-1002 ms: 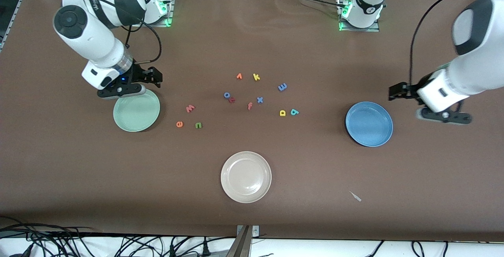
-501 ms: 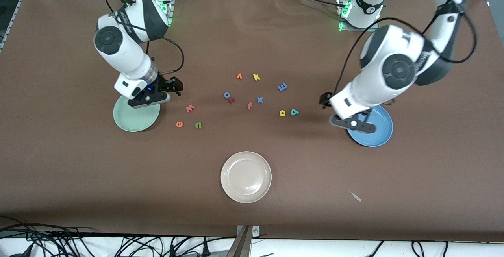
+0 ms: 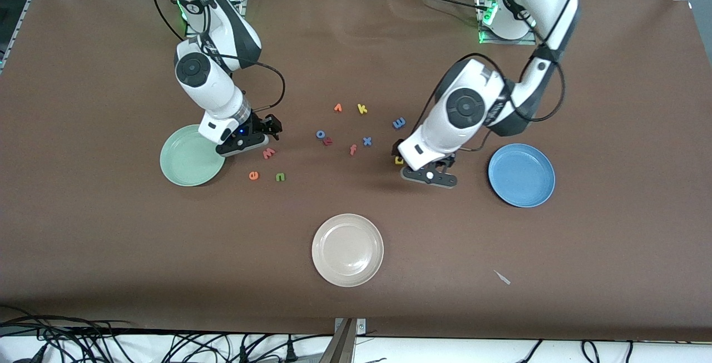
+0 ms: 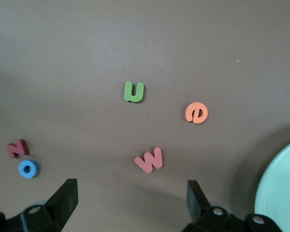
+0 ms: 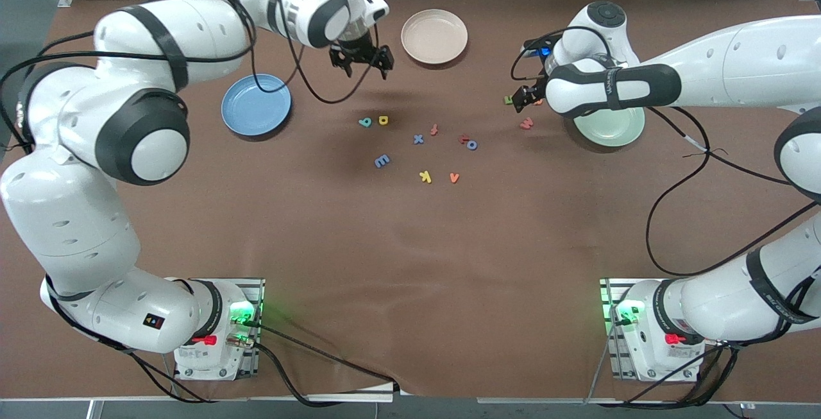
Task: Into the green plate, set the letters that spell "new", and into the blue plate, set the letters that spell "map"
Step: 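Grasp the pink w and yellow a with the right and left grippers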
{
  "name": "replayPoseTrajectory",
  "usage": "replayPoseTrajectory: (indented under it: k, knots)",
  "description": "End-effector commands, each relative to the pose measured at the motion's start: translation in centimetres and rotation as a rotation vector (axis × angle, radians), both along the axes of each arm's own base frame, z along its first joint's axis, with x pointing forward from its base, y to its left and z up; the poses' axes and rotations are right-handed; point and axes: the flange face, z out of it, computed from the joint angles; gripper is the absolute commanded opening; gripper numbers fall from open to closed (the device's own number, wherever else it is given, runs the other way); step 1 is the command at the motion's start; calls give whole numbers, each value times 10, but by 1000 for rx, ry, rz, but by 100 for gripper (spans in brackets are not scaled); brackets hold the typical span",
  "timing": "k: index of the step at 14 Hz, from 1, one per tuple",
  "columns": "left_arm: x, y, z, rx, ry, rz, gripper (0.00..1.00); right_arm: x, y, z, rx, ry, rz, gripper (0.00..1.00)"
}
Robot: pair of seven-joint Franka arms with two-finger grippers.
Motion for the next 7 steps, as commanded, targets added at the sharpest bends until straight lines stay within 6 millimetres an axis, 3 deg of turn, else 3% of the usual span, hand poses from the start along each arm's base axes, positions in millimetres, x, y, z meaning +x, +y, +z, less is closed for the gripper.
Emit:
replayPoseTrajectory:
  k: [1,3,7]
  knots:
    - [-4,-14,-26,42,-33,74,100,-1,4,-22,4,-36,46,100]
    - [-18,-36,-49,42,-24,112,100,-1,5,-44,17,-58,86,100]
    - [-22,-38,-73,57,6,135,100,-7,3,-68,37,-85,139,100]
